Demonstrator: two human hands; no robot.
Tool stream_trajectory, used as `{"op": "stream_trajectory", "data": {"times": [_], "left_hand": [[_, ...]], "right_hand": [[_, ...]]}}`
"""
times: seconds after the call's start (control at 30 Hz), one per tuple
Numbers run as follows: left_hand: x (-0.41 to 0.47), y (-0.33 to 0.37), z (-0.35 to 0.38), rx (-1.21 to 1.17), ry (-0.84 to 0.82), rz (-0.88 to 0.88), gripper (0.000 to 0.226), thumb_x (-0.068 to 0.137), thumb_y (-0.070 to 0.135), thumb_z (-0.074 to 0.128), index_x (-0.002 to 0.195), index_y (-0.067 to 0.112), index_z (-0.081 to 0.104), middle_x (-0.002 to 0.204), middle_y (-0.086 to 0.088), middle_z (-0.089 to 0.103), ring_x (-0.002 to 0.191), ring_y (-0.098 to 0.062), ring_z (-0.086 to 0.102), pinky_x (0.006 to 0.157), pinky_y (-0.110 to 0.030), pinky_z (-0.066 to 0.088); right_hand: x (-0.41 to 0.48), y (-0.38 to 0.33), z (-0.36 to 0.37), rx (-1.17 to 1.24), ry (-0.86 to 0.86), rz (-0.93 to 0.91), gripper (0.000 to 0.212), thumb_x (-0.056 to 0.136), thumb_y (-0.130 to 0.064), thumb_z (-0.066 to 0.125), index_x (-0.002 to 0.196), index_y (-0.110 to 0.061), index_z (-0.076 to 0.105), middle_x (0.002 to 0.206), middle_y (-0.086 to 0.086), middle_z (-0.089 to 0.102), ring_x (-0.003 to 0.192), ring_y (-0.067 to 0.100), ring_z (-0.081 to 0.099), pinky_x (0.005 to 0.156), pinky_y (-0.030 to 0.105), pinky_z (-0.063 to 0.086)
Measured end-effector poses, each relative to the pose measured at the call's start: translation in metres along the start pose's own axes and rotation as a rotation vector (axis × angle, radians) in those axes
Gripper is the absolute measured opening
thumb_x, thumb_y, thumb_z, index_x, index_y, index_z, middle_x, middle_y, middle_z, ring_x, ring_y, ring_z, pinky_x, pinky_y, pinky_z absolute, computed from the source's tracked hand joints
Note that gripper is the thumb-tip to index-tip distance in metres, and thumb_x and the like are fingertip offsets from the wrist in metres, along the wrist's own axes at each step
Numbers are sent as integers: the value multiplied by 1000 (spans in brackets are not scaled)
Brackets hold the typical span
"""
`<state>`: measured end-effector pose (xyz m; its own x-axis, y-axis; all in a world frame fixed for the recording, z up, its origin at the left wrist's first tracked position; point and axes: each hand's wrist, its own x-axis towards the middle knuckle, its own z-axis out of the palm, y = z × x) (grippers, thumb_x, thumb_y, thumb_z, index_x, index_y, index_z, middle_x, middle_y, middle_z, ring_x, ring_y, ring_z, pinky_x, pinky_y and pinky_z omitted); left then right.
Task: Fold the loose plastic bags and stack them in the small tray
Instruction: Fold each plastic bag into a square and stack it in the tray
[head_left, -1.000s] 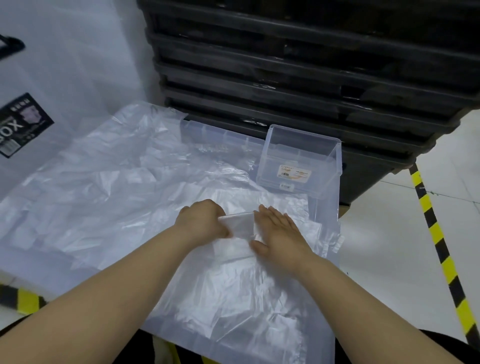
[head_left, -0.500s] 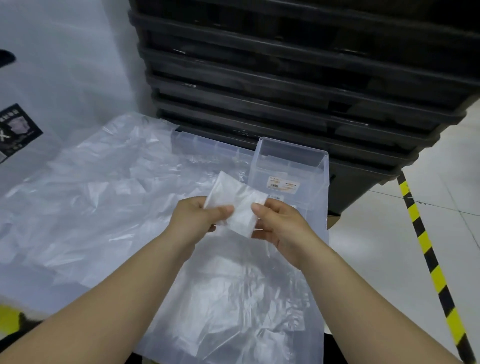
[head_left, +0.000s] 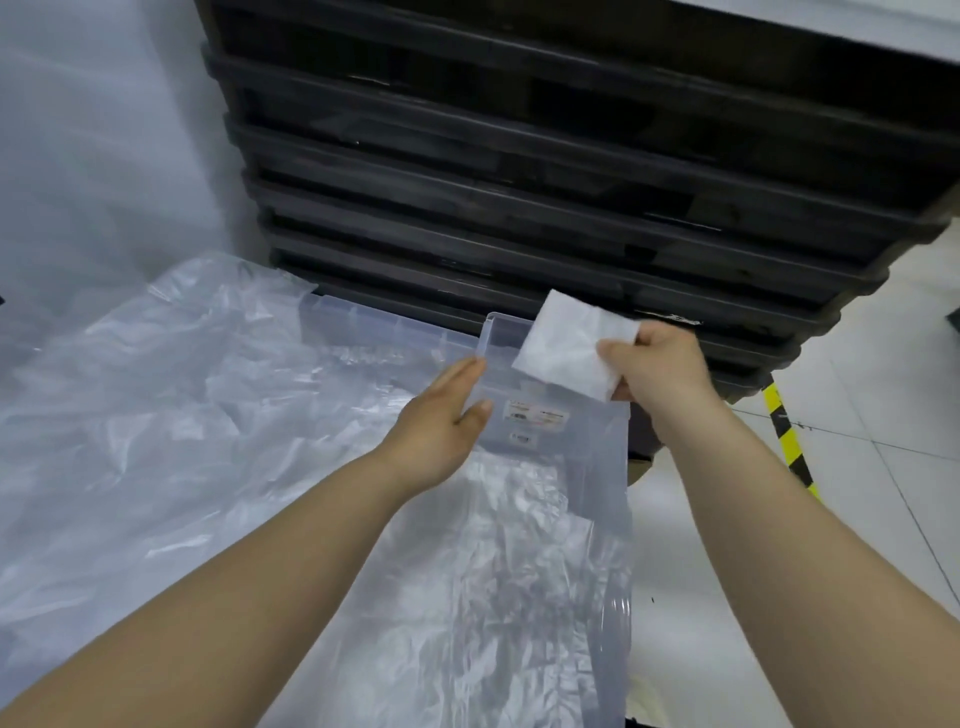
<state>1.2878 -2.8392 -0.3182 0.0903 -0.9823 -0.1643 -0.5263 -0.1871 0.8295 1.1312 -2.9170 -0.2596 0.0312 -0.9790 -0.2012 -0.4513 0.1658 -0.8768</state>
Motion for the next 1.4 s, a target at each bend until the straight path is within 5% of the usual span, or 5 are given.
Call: {"op": "stream_trajectory", "data": {"times": [0.23,0.47,0.63,1.0,1.4], "left_hand": [[5,-9,4,-43,-57,-8,51,101,18,31,147,26,12,154,16,1,141,-3,5,105,-14,8],[8,-11,1,-144,-89,-30,52,100,12,32,147,27,14,153,18,3,140,-2,7,90,-4,10],[10,-17,3,-148,-87,-26,57,98,0,31,146,27,16,153,17,4,140,-3,9,82,3,12],[11,-22,2,-156,-87,-10,60,97,-2,32,145,29,17,153,18,4,140,-3,10,79,9,12],[15,-21,5,-115,-68,-1,59,98,3,34,146,29,14,153,19,3,138,0,10,72,13,15]], "right_hand": [[39,0,22,-623,-98,-39,18,90,-1,47,101,-1,61,95,19,62,79,29,61,64,33,50],[47,-1,43,-524,-241,212,21,92,-3,49,111,3,53,75,12,55,97,29,63,91,34,50],[49,1,52,-622,-319,201,20,91,-14,55,108,-4,55,70,5,52,62,16,49,67,28,42],[63,4,38,-901,-158,-25,10,91,-12,51,84,-6,56,93,10,64,72,19,58,53,26,45],[54,8,62,-819,-525,-82,33,94,-8,46,122,-18,59,134,-1,51,121,17,48,90,23,36]]}}
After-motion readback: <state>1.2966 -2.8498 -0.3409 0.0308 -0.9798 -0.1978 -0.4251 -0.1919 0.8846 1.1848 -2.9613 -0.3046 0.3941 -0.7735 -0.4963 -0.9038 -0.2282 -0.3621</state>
